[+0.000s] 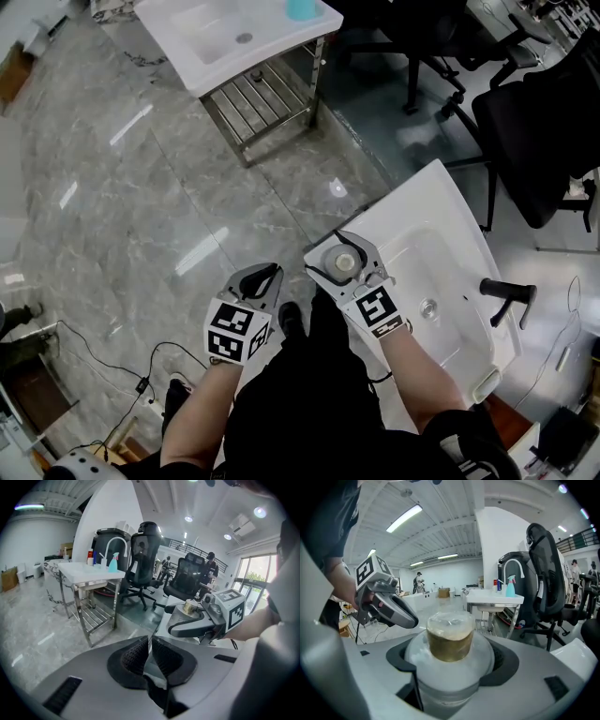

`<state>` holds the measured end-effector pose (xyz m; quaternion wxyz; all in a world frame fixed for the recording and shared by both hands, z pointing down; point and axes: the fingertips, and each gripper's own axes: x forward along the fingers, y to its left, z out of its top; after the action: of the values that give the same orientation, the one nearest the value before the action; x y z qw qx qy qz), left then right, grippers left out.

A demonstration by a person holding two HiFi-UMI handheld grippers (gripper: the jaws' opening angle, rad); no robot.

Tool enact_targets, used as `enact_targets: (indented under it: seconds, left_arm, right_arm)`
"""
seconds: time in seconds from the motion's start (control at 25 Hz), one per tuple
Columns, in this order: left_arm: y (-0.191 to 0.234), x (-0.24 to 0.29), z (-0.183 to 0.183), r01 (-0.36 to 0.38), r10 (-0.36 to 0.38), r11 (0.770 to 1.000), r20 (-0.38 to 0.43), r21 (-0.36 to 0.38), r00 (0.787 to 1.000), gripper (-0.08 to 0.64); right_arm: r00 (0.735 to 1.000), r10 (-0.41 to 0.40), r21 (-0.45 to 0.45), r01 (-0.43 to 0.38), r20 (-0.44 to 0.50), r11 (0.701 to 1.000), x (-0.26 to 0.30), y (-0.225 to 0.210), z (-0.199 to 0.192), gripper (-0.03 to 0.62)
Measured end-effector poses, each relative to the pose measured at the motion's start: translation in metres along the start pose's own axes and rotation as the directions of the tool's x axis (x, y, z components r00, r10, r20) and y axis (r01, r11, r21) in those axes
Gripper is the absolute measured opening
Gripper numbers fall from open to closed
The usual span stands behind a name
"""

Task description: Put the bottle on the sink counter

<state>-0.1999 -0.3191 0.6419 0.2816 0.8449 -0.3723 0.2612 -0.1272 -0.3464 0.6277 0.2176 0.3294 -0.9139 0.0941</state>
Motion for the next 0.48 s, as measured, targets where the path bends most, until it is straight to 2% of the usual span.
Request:
enact_targets:
  seconds: [0.2, 0.48]
  left_arm:
    - [-0.001, 0.001, 0.001, 0.005, -0.005, 1.000, 0.000, -0.003, 1.000, 0.029]
    - [0.000, 0.002, -0.003, 0.001, -0.001, 1.000, -0.005, -0.014, 1.000, 0.029]
  right_arm:
    - [0.999, -0.053, 0.015, 0.053, -0.002, 0.998, -0.003, -0.015, -0.001, 0.356]
    - [0.999, -0.054, 0.029, 0.054, 0.005, 0.998, -0.003, -0.015, -0.001, 0.356]
